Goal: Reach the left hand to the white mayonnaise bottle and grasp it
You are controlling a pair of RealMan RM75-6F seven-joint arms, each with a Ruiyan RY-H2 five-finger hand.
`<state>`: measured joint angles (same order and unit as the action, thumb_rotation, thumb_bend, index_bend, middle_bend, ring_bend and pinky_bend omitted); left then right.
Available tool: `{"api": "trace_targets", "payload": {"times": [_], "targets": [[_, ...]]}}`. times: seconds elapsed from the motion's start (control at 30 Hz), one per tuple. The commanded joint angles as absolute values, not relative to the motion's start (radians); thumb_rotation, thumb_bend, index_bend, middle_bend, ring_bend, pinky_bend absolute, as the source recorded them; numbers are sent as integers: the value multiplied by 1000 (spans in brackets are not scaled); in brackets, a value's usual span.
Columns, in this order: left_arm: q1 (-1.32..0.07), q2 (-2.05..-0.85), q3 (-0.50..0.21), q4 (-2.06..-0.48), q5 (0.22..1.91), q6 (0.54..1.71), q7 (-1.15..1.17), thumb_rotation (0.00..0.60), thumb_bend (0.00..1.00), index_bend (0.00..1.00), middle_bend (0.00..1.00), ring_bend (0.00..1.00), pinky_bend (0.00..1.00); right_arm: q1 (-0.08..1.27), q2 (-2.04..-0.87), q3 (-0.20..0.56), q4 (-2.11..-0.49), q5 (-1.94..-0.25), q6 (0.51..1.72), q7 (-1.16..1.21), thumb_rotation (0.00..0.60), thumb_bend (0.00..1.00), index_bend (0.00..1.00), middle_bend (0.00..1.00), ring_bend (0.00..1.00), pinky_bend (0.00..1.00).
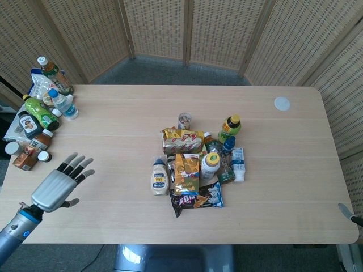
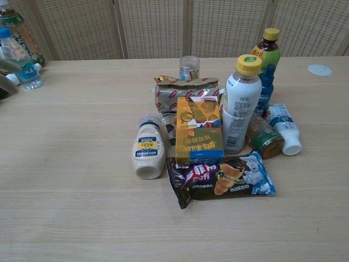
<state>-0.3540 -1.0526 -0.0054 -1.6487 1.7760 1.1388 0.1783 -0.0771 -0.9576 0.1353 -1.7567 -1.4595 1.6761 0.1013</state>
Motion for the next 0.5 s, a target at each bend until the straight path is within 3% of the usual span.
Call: {"api": "trace_targets", "payload": {"times": [0.03, 0.3, 0.5], "targets": [[-473, -1086, -27, -1645, 1761, 961, 309, 600, 0, 224, 0, 0, 0, -78, -955, 137, -1757, -1458, 1677, 107, 600, 0, 0, 0, 0, 0], [-576, -1238, -94, -1627, 1594, 789, 613, 600, 0, 156, 0, 0, 0, -84, -936, 140, -1759, -1453, 1679, 151, 600, 0, 0, 0, 0, 0], [-645, -1330, -127, -1604, 1501, 742, 773, 600, 0, 120, 0, 0, 0, -89, -923, 145, -1758, -1447, 1683, 187, 600, 0, 0, 0, 0, 0]]}}
